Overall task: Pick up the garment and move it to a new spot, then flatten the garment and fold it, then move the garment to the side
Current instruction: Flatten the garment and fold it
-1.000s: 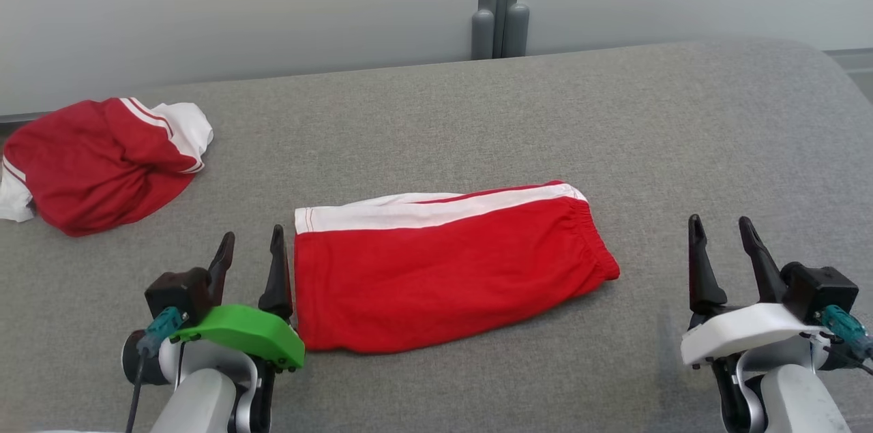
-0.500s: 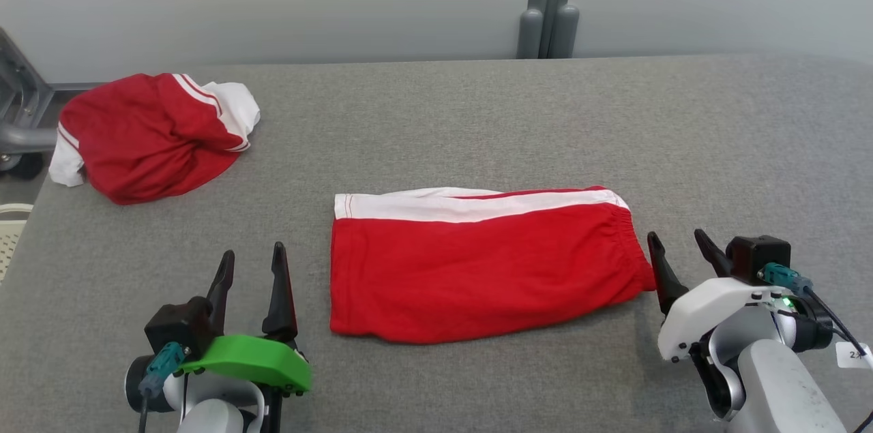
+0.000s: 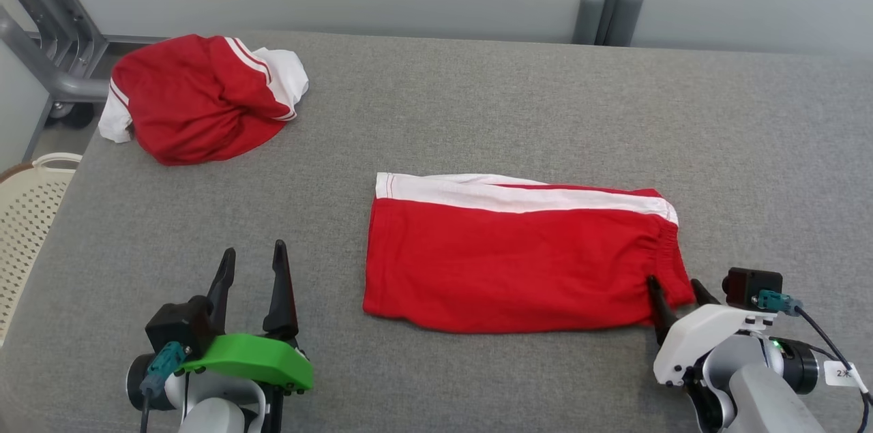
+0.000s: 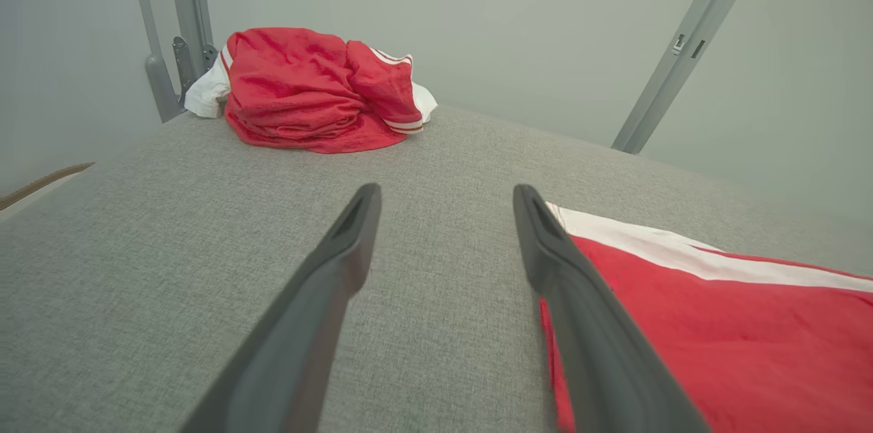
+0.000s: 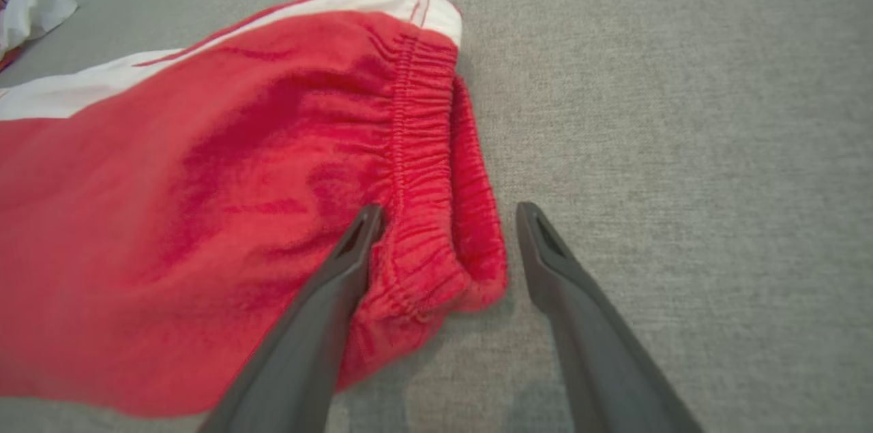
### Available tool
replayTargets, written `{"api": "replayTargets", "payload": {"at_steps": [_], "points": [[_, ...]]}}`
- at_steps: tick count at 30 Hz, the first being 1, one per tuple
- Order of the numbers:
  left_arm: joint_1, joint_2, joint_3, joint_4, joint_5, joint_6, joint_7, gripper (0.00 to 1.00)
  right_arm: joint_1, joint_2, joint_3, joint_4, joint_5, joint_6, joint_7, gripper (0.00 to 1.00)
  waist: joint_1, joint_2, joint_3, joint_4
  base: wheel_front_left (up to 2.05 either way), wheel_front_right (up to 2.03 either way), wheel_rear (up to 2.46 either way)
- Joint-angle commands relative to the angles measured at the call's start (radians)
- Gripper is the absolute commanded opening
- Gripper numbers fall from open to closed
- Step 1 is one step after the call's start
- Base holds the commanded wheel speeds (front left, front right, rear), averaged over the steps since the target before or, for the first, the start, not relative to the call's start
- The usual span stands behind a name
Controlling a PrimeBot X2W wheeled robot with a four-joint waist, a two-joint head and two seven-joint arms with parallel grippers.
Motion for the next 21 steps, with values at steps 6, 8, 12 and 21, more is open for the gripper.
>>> {"api": "replayTargets", "payload": {"at_steps": [6, 8, 12, 21], "points": [[0.002, -0.011, 0.027, -0.002, 0.026, -0.012, 0.000, 1.00, -0.052, 0.010, 0.035, 0.074, 0.074, 0.000, 0.007, 0.85, 0.0000, 0.0000, 0.012, 0.001, 0.00, 0.00, 0.00], [0.001, -0.012, 0.031, 0.000, 0.032, -0.015, 0.000, 1.00, -0.069, 0.010, 0.050, 0.090, 0.097, 0.000, 0.009, 0.49, 0.0000, 0.0000, 0.013, -0.002, 0.00, 0.00, 0.00], [0.001, -0.015, 0.037, 0.001, 0.041, -0.021, 0.000, 1.00, -0.095, 0.012, 0.080, 0.124, 0.139, 0.000, 0.024, 0.24, 0.0000, 0.0000, 0.015, -0.004, 0.00, 0.00, 0.00], [0.004, -0.021, 0.050, 0.001, 0.057, -0.027, 0.000, 1.00, -0.133, -0.031, 0.105, 0.128, 0.260, 0.000, 0.000, 0.00, 0.0000, 0.0000, 0.010, -0.027, 0.00, 0.00, 0.00]]}}
